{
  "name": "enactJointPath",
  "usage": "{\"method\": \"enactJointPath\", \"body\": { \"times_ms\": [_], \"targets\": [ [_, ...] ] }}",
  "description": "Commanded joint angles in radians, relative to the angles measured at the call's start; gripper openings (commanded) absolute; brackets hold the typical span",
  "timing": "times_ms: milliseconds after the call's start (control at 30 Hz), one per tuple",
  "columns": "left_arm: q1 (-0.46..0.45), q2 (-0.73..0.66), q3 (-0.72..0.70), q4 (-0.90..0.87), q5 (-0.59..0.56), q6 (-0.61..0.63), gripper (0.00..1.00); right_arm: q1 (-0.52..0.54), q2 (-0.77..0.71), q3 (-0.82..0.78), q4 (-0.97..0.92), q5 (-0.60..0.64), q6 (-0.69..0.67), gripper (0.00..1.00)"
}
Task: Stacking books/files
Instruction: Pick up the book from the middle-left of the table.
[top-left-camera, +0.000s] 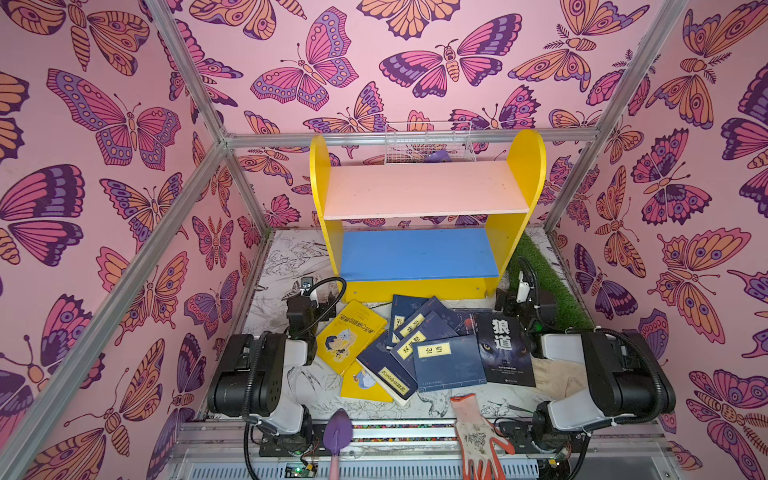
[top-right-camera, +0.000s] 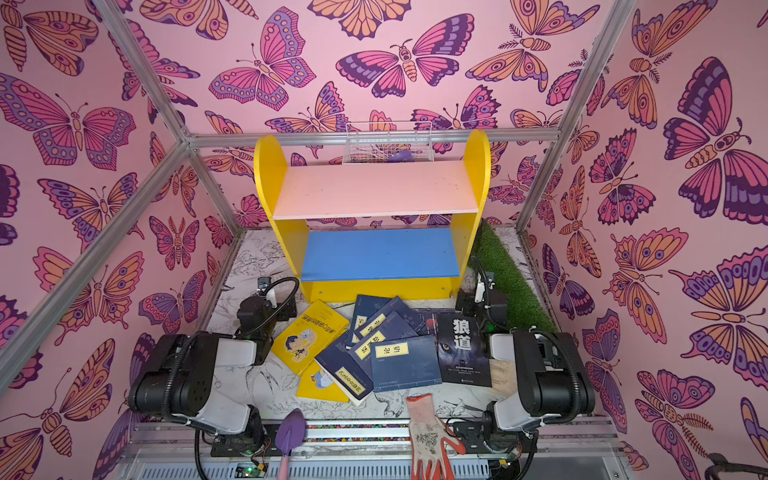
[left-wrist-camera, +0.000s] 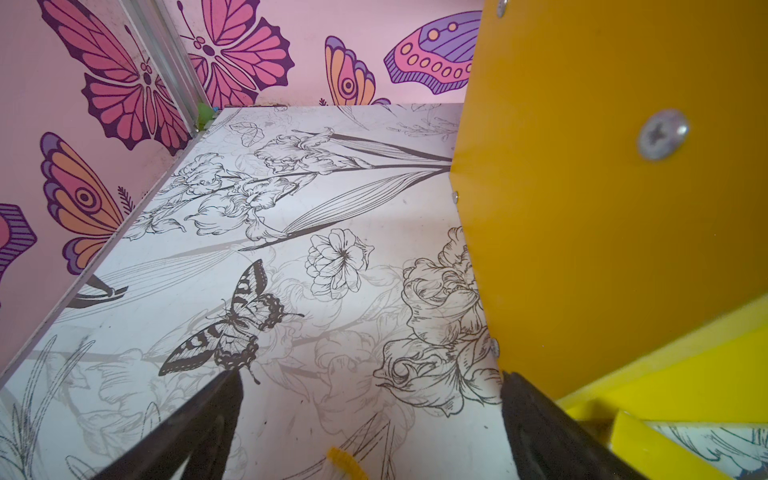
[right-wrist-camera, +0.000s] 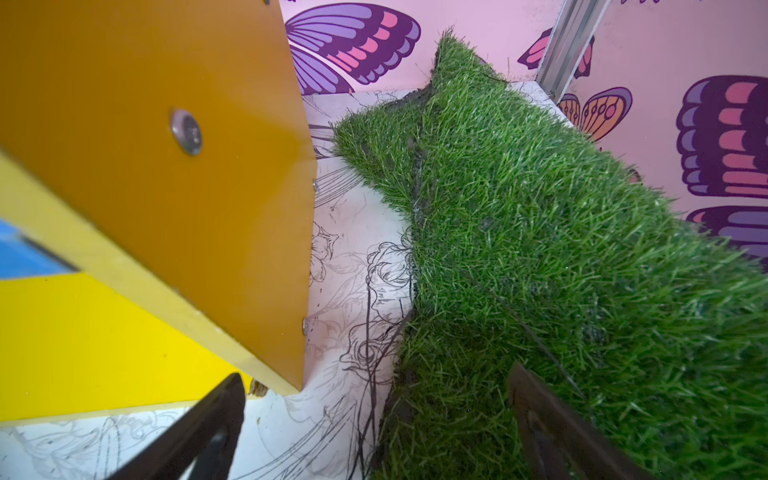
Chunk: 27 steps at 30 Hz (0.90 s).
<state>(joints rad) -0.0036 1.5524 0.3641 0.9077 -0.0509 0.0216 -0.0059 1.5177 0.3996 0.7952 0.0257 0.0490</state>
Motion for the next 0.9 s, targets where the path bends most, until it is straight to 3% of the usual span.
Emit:
{"method": "enactJointPath", "body": {
  "times_ms": [0, 233, 300, 367, 400, 467, 533, 600, 800, 867],
  "targets": [
    [0.007, -0.002, 0.005, 0.004, 0.013, -0.005, 0.98, -0.019, -0.016, 0.008, -0.003, -0.02, 0.021, 0.99],
    [0.004, -0.006, 0.005, 0.01, 0.005, 0.001, 0.98, -0.004, -0.02, 0.014, -0.017, 0.002, 0.007, 0.99],
    [-0.014, -0.061, 0.057, -0.123, -0.066, 0.0, 0.98, -0.001, -0.044, 0.044, -0.082, -0.006, 0.002, 0.99],
    [-0.016, -0.14, 0.18, -0.427, -0.175, -0.051, 0.98, -0.001, -0.093, 0.106, -0.222, -0.003, 0.0, 0.98],
    [-0.016, -0.157, 0.215, -0.497, -0.239, -0.082, 0.98, 0.0, -0.114, 0.142, -0.307, 0.014, 0.01, 0.94],
    [-0.022, -0.199, 0.206, -0.498, -0.387, -0.168, 0.99, 0.009, -0.144, 0.201, -0.456, 0.114, 0.071, 0.84],
    [-0.034, -0.261, 0.171, -0.503, -0.487, -0.279, 0.99, 0.037, -0.175, 0.187, -0.473, 0.248, 0.115, 0.81],
    [-0.058, -0.361, 0.124, -0.518, -0.517, -0.375, 0.99, 0.067, -0.225, 0.158, -0.481, 0.372, 0.188, 0.81],
    [-0.24, -0.508, 0.111, -0.732, -0.637, -0.5, 0.99, 0.186, -0.44, 0.176, -0.738, 0.485, 0.339, 0.76],
    [-0.33, -0.522, 0.122, -0.821, -0.729, -0.531, 0.99, 0.255, -0.489, 0.205, -0.856, 0.484, 0.368, 0.76]
  ]
}}
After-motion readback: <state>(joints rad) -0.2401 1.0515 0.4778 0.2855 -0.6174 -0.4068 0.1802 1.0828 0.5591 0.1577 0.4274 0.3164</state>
